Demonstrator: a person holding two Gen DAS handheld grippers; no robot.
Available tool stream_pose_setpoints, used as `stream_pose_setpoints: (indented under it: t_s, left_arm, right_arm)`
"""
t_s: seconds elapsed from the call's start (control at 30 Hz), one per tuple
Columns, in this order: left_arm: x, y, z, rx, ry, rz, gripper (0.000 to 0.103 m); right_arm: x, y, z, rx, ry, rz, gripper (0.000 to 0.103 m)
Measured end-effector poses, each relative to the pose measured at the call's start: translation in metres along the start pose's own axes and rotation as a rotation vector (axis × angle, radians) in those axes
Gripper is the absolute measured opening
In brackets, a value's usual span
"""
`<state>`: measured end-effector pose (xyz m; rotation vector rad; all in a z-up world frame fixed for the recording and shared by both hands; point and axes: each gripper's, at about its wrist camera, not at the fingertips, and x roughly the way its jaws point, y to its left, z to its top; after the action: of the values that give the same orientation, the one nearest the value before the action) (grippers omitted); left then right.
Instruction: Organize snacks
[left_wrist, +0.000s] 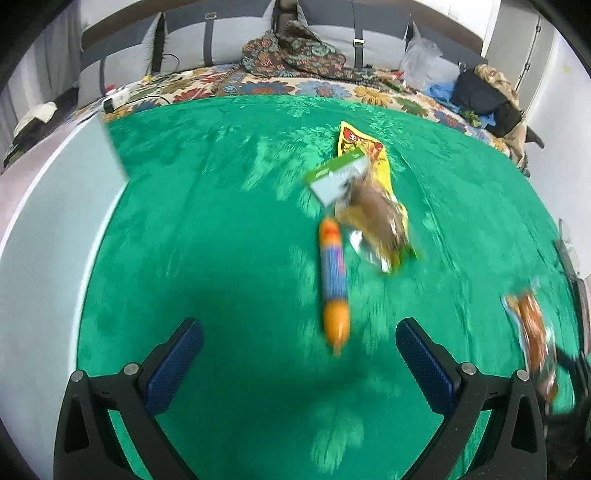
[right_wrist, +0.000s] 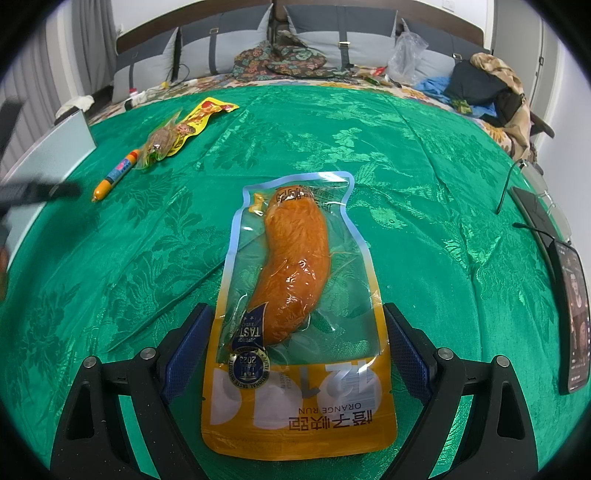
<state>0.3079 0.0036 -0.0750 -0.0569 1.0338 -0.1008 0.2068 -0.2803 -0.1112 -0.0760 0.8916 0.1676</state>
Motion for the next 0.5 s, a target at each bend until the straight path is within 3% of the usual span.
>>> stream_pose_setpoints:
  t_s: [0.17, 0.27, 0.37, 0.4, 0.43, 0.5]
  left_arm:
    - [0.03, -0.01, 0.021, 0.015, 0.061, 0.028, 0.096]
    - [0.039, -0.019, 0.019, 0.081, 0.067, 0.054, 0.085]
    - [0.031, -0.024, 0.017, 0.127, 0.031, 0.021, 0.044]
    - [0.029, -0.025, 0.017, 0.135, 0.032, 0.017, 0.022]
    - [0.028, -0.026, 0.017, 0.145, 0.035, 0.039, 0.015]
    - [0.024, -0.024, 0.013, 0.144, 0.045, 0.025, 0.015]
  right_arm:
    - [0.0, 0.0, 0.0, 0.0, 0.0, 0.0, 0.093]
    - [0.0, 0.0, 0.0, 0.0, 0.0, 0.0, 0.093]
    - [0.0, -0.001, 0.0, 0.0, 0.0, 0.0, 0.093]
    - [0.0, -0.001, 0.0, 0.0, 0.0, 0.0, 0.093]
    - [0.0, -0.001, 0.0, 0.001, 0.0, 0.0, 0.093]
    - [0.0, 0.0, 0.0, 0.001, 0.0, 0.0, 0.093]
